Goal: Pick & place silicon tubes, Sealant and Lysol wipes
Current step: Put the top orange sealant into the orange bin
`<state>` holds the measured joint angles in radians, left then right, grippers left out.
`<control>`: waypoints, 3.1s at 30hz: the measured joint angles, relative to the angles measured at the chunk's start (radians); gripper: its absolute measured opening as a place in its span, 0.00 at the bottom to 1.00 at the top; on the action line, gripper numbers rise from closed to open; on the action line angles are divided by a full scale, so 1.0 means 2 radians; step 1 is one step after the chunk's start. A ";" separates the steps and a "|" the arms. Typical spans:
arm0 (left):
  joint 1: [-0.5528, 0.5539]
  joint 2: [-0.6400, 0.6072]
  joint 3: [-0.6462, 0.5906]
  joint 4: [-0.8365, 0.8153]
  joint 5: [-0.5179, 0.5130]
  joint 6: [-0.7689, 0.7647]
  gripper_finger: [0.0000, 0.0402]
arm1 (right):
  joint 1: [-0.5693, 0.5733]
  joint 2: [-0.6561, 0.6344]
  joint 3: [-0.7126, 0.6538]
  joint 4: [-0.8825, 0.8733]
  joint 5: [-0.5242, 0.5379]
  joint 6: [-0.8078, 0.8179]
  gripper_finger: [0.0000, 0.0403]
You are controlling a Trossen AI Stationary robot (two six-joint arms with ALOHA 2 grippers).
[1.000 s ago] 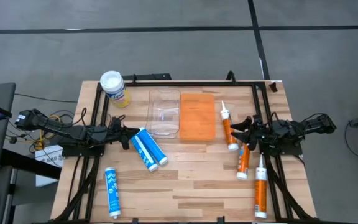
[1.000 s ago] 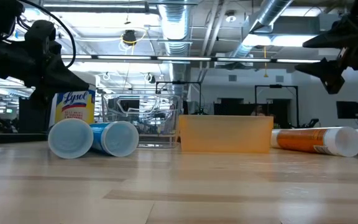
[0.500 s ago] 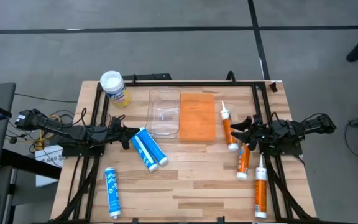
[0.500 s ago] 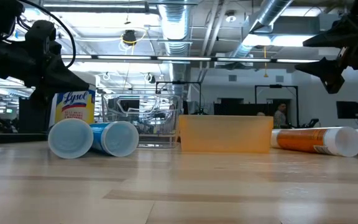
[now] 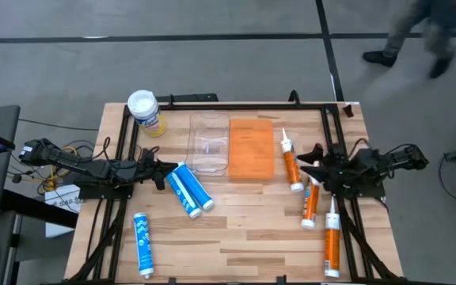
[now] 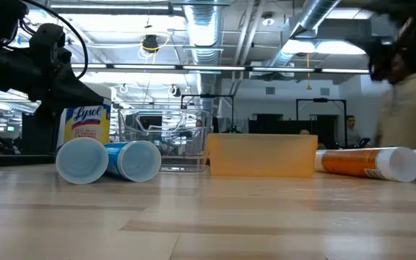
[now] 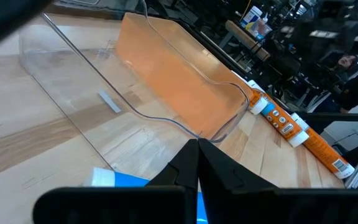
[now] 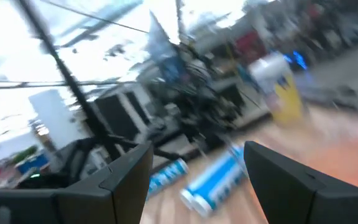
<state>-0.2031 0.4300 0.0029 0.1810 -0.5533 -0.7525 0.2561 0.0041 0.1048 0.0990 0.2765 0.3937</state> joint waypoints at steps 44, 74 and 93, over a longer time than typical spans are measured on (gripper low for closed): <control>0.000 0.000 0.000 0.000 0.000 0.002 0.00 | -0.002 0.316 0.409 -0.543 0.005 0.327 0.61; 0.000 0.000 0.000 -0.007 0.000 0.002 0.00 | -0.215 0.552 0.409 -0.573 -0.075 0.241 0.61; 0.000 0.000 0.000 -0.023 0.000 0.002 0.00 | -0.277 0.710 0.409 -0.568 -0.085 0.178 0.61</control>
<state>-0.2033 0.4301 0.0030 0.1359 -0.5528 -0.7494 -0.2985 1.4236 0.9226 -1.0380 0.1060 0.7502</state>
